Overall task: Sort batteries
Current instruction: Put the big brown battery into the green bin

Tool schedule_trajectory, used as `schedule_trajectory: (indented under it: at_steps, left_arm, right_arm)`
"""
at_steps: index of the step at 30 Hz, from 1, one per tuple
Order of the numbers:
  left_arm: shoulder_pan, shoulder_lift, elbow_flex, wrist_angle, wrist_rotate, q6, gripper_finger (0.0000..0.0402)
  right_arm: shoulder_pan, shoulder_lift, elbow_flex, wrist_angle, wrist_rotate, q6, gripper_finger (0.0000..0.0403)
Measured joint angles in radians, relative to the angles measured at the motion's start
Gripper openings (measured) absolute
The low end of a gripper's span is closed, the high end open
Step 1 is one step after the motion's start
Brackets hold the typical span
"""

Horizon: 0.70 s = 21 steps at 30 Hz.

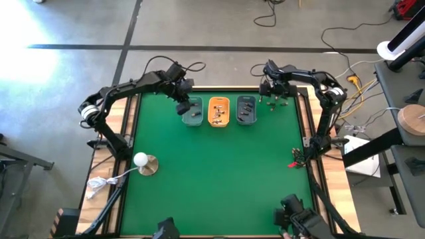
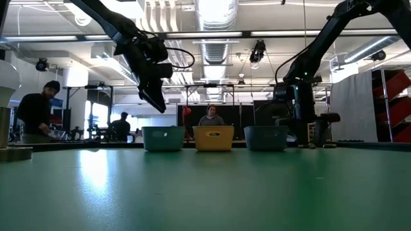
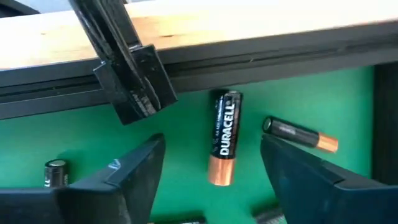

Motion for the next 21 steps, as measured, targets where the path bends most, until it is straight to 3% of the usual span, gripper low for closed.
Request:
schedule_trajectory:
  at_steps: [14,21]
  left_arm:
    - [0.000,0.000,0.000,0.013,0.000,-0.014,0.0190]
    - [0.000,-0.018,0.000,0.012,0.002,-0.036,0.0190]
  right_arm:
    - [0.019,0.000,-0.039,0.068,-0.035,0.010,0.0053]
    - [0.073,-0.052,-0.049,0.031,-0.047,0.004,0.0036]
